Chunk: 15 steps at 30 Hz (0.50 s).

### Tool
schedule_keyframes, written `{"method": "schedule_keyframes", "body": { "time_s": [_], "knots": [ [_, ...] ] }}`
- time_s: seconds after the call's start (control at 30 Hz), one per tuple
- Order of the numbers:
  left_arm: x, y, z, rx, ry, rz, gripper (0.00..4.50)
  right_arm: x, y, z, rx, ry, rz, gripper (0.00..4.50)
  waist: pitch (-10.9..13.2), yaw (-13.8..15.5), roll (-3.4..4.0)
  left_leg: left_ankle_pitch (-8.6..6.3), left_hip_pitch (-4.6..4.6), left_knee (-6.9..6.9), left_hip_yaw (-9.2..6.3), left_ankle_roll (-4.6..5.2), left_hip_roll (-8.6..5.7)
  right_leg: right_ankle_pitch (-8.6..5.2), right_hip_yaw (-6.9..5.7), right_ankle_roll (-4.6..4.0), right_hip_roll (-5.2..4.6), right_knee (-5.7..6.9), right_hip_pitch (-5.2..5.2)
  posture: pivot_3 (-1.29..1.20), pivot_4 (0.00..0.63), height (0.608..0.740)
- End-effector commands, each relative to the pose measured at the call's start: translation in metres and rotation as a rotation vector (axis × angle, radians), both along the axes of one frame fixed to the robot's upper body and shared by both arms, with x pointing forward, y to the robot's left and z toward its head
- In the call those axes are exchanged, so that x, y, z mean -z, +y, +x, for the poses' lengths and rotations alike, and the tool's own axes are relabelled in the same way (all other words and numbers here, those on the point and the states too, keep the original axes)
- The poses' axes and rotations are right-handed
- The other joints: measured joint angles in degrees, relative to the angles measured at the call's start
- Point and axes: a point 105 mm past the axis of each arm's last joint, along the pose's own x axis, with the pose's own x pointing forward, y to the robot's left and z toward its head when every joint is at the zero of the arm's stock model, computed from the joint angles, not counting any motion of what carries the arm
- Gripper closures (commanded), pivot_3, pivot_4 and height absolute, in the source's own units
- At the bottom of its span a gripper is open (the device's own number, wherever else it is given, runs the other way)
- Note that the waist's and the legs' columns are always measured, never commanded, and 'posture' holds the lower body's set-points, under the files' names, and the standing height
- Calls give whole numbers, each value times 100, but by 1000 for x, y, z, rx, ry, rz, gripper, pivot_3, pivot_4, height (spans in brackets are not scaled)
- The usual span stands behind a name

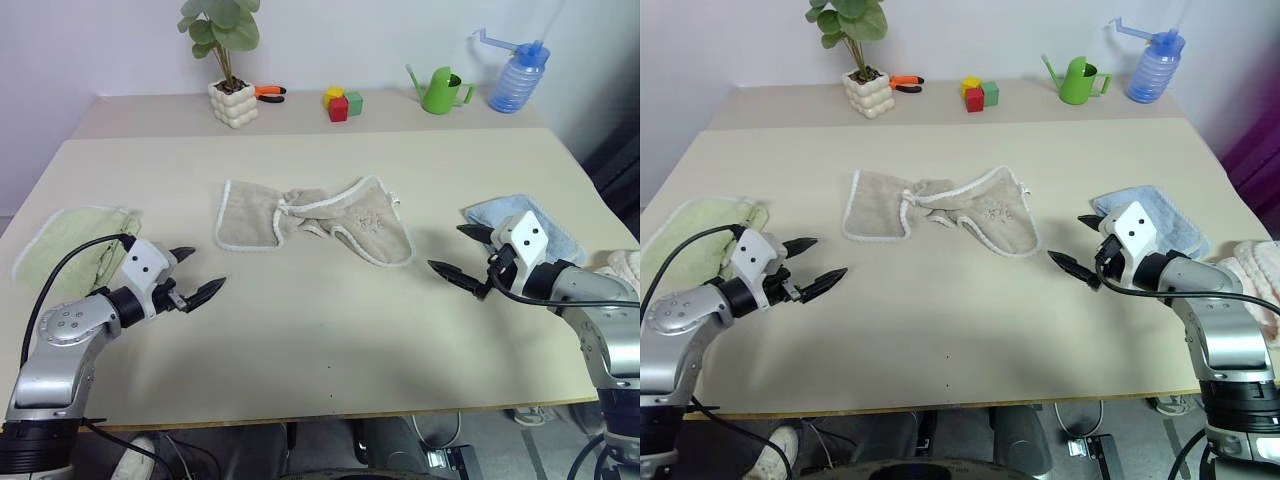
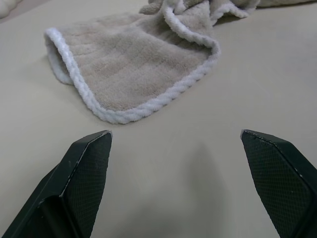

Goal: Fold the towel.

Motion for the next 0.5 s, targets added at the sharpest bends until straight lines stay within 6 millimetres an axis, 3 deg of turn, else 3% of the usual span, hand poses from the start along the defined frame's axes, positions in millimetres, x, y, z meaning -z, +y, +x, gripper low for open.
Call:
{"method": "schedule_keyframes", "body": {
  "time_s": [0.03, 0.3, 0.5],
  "knots": [
    [-10, 0, -3, 7, -39, 6, 223, -14, 9, 0, -21, -60, 9, 0, 0, 0, 0, 0, 0, 0, 0, 0, 0, 0, 0, 0, 0, 0, 0, 0, 150, 727],
    [-11, -5, -8, 16, -38, 12, 223, -14, 18, 3, -32, -68, 22, 0, 0, 1, 0, 0, 0, 0, 0, 0, 0, 0, 1, 0, -2, 0, 0, 0, 150, 727],
    [-3, -42, -12, 136, -47, 90, 223, -13, 30, 6, -45, -85, 43, 0, 0, 6, 0, 0, 0, 1, 0, 0, 0, 0, 1, 0, -2, 0, 2, 0, 150, 727]
  ]
}}
